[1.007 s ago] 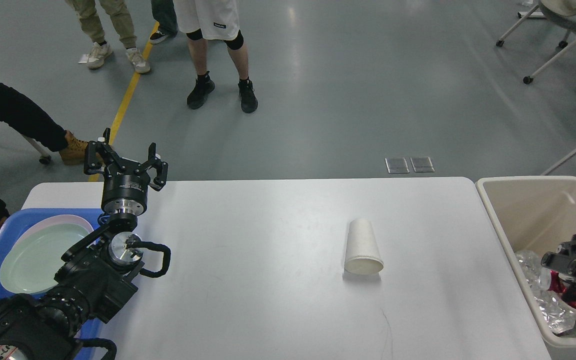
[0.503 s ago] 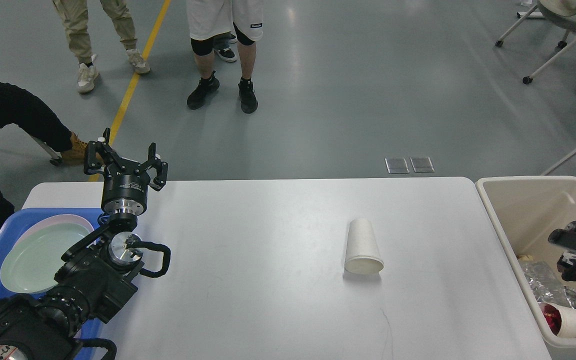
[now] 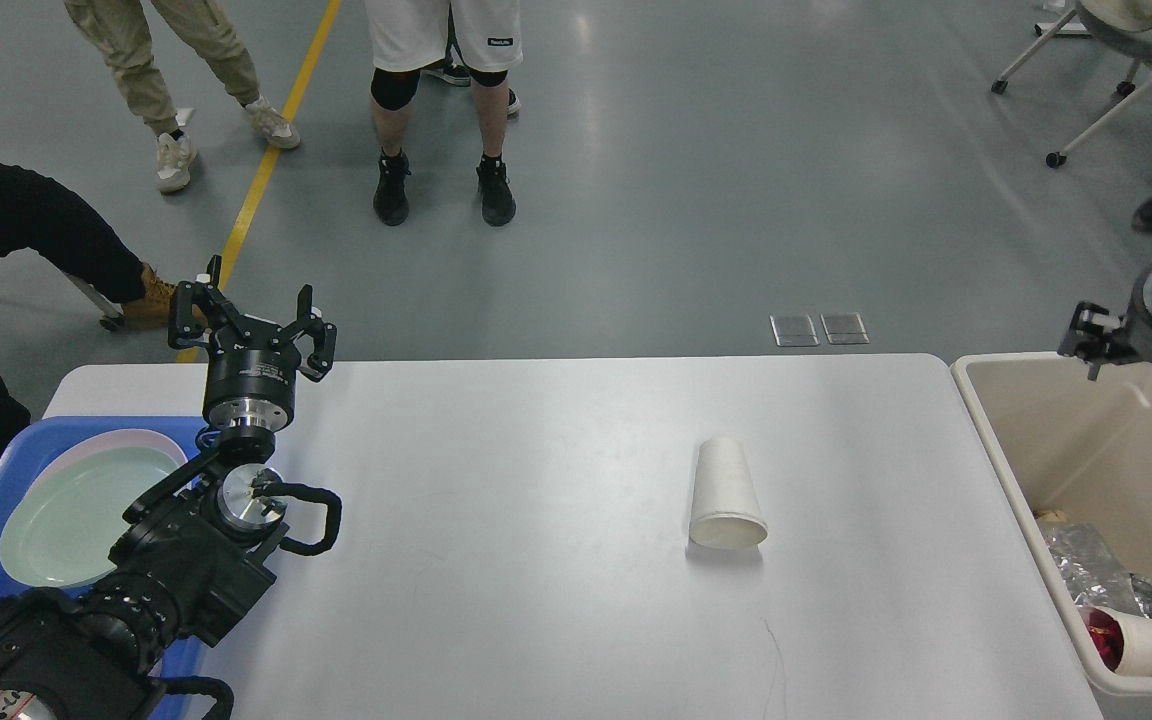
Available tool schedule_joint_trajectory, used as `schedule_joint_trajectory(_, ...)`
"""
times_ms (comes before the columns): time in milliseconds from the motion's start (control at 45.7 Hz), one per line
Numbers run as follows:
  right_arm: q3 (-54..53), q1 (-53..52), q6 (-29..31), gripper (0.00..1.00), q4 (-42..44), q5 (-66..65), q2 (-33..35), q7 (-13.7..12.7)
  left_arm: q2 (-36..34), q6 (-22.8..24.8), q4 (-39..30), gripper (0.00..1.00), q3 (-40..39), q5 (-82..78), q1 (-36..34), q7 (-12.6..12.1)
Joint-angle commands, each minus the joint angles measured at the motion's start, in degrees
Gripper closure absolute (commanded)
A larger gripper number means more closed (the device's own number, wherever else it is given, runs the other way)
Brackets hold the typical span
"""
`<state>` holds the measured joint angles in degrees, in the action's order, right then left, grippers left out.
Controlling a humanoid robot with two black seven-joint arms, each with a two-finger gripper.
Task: Tidy desktop
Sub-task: 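Raise the right gripper up out of the bin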
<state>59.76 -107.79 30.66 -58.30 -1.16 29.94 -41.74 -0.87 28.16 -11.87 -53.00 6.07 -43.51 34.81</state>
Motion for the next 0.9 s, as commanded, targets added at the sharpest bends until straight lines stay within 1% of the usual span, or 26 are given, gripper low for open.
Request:
schedule_joint_trajectory(0, 2.90, -11.90, 7.47, 0.00, -3.39, 3.53, -4.01, 0.08, -0.01, -0.03, 0.00, 0.04, 0.00, 0.00, 0.00, 0.00)
schedule_joint_trajectory(88, 3.08, -18.06, 15.89, 0.00, -4.27, 5.55, -6.91, 0.08, -0.01, -0.03, 0.00, 0.04, 0.00, 0.00, 0.00, 0.00)
schedule_joint_trajectory(175, 1.94, -22.46, 24.16, 0.00, -4.27, 8.10, -7.79, 0.08, -0.01, -0.03, 0.00, 0.04, 0.00, 0.00, 0.00, 0.00)
schedule_joint_trajectory(285, -0.17, -26.06, 24.34, 0.00, -4.27, 10.30, -7.97, 0.08, -0.01, -0.03, 0.00, 0.04, 0.00, 0.00, 0.00, 0.00)
schedule_joint_trajectory(503, -2.46, -32.66, 24.34, 0.00, -4.71, 10.56, -7.97, 0.08, -0.01, -0.03, 0.00, 0.04, 0.00, 0.00, 0.00, 0.00)
schedule_joint_trajectory(766, -2.90, -33.80, 24.34, 0.00, -5.50, 11.80, -7.53, 0.17, -0.01, -0.03, 0.00, 0.04, 0.00, 0.00, 0.00, 0.00)
schedule_joint_trajectory(876, -2.90, -33.80, 24.34, 0.00, -7.96, 11.80, -6.92, 0.17, -0.01, -0.03, 0.00, 0.04, 0.00, 0.00, 0.00, 0.00)
